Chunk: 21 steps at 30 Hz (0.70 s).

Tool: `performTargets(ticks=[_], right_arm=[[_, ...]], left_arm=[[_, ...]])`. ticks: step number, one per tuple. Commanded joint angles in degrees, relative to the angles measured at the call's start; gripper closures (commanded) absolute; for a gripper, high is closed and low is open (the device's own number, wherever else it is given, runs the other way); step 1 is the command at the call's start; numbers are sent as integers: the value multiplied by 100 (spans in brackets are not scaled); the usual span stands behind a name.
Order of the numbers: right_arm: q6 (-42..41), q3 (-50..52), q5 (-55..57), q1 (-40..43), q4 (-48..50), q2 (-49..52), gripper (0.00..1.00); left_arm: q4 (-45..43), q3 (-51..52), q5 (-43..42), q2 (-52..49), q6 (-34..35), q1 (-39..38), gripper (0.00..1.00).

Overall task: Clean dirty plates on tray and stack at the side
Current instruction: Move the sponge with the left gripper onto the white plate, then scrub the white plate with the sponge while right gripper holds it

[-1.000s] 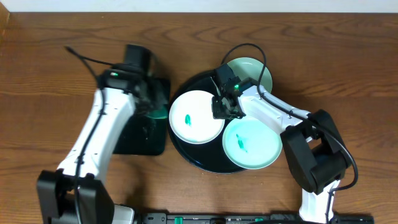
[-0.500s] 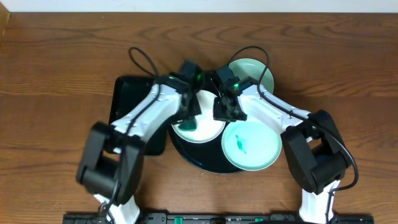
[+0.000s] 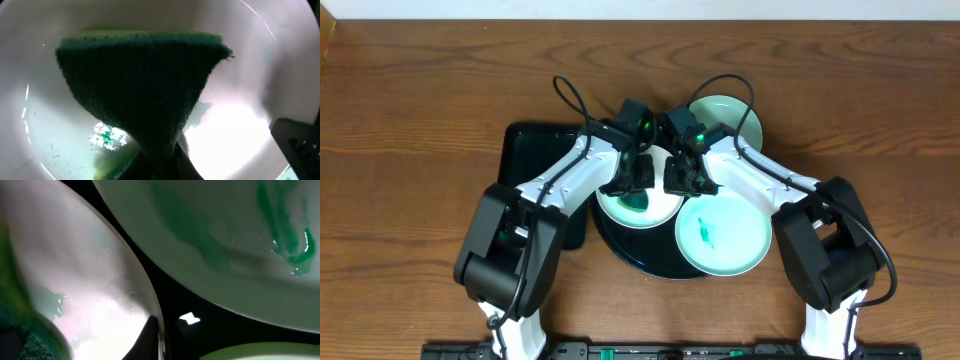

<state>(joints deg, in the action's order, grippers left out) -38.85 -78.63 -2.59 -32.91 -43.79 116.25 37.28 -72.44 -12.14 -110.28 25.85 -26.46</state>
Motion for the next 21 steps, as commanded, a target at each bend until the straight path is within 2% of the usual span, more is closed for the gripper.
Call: performTargets(ticks=[1, 2, 3, 6, 8, 13, 15, 18, 21], right_arm=[[-92, 81, 345, -11, -57, 177, 98], [-92, 81, 369, -22, -57, 177, 98], [-92, 85, 372, -26, -57, 177, 98], [-92, 85, 393, -35, -59, 177, 98], [-92, 90, 407, -35, -55, 177, 99], [-92, 118, 402, -35, -31, 177, 99], [-92, 118, 404, -35, -31, 177, 99], [-90, 118, 404, -35, -33, 177, 99], [-90, 118, 404, -35, -37, 177, 99]], left_arm=[[-48, 22, 350, -192, 68, 72, 93], [0, 22, 992, -190, 595, 153, 93], [44, 22, 1209, -190, 833, 181, 93], [186, 22, 1394, -190, 1134, 229, 93], [297, 22, 931, -190, 855, 216, 93], [190, 22, -1176, -192, -789, 109, 93], [11, 22, -1674, -192, -1097, 98, 93], [-238, 22, -1665, -192, -1067, 136, 93], [-330, 22, -890, -192, -374, 240, 93]])
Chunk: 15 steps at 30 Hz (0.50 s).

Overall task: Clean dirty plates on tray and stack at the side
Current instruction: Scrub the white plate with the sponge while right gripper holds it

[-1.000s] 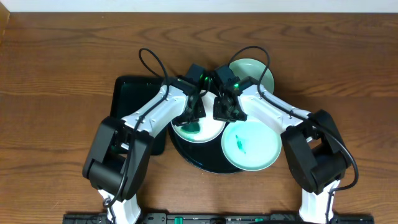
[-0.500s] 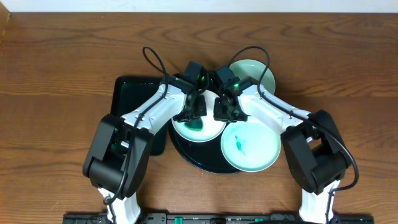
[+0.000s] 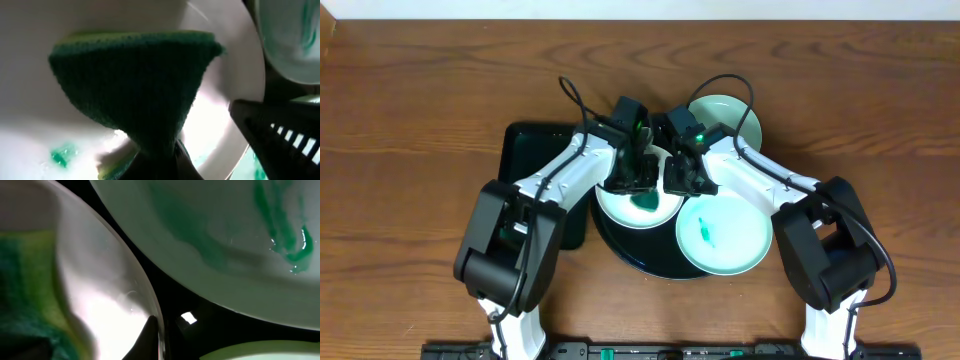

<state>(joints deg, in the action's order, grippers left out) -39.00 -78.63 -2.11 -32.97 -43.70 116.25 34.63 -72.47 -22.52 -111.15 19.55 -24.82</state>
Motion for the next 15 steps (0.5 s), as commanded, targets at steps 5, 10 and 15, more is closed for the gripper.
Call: performTargets(ticks=[5, 10, 15], right_arm=[[-74, 138, 356, -28, -37, 177, 99], [-74, 151, 356, -28, 2, 177, 99], [-74, 151, 356, -28, 15, 177, 99]], left_arm=[[413, 22, 2122, -103, 1753, 319, 93], [1064, 24, 2590, -103, 2017, 304, 93], [1172, 24, 1080, -103, 1141, 76, 93]])
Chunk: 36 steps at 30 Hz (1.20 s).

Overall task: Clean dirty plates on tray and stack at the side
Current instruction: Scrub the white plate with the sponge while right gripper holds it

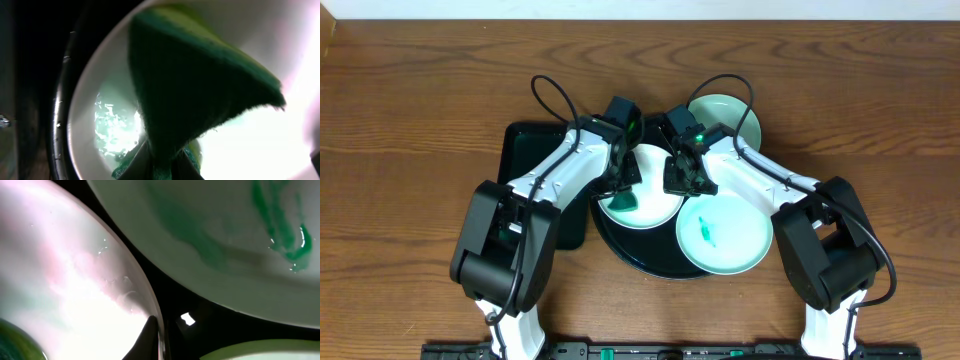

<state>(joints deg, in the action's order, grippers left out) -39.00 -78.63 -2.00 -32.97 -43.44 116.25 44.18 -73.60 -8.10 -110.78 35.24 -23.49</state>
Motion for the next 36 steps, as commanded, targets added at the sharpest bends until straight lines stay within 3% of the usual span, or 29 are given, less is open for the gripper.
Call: performTargets(ticks=[1, 4, 8, 11, 12, 15, 18, 22, 29, 33, 36], right_arm=[[-72, 151, 345, -28, -11, 177, 99], [-48, 151, 345, -28, -13, 177, 99], [7, 151, 341, -28, -13, 177, 99], [9, 151, 343, -28, -11, 177, 99], [9, 151, 343, -28, -11, 177, 99], [9, 151, 343, -28, -9, 177, 99], [7, 151, 343, -28, -2, 177, 99], [9, 151, 343, -28, 39, 177, 99], [46, 151, 326, -28, 37, 177, 99], [76, 151, 302, -24, 37, 177, 99], [76, 151, 302, -24, 37, 177, 99]], left_arm=[[175, 138, -664, -140, -570, -105, 93], [-291, 138, -1502, -140, -1156, -199, 93], [-938, 138, -1364, -140, -1224, -129, 93], [-1296, 138, -584, -140, -1034, -39, 93], [-1298, 138, 17, -140, -791, 0, 93], [-935, 138, 1156, -140, -131, 35, 93], [-374, 138, 1480, -140, 245, 33, 93], [216, 138, 796, -140, 149, -46, 93], [68, 138, -2002, -140, -1329, -212, 93], [-372, 138, -2055, -140, -1449, -197, 93], [-745, 138, -1460, -140, -1366, -136, 93]])
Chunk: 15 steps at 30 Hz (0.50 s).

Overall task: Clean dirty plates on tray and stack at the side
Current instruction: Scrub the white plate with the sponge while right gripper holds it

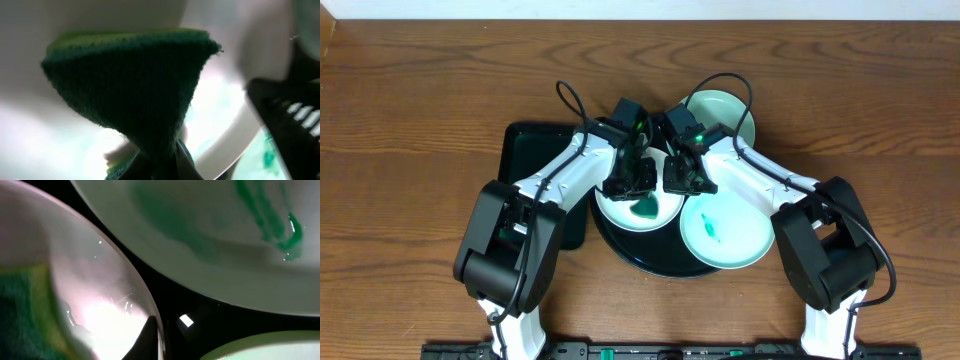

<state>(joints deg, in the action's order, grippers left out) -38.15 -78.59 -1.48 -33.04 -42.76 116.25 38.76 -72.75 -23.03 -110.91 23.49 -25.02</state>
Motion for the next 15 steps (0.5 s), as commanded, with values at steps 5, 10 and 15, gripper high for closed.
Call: performTargets(ticks=[5, 10, 15], right_arm=[[-9, 146, 249, -17, -31, 177, 98], [-11, 146, 245, -17, -17, 177, 98], [9, 146, 219, -17, -13, 177, 99]], left_arm=[[208, 52, 2304, -127, 850, 35, 92], [1016, 52, 2647, -127, 1432, 15, 93], [761, 52, 702, -127, 356, -170, 93]])
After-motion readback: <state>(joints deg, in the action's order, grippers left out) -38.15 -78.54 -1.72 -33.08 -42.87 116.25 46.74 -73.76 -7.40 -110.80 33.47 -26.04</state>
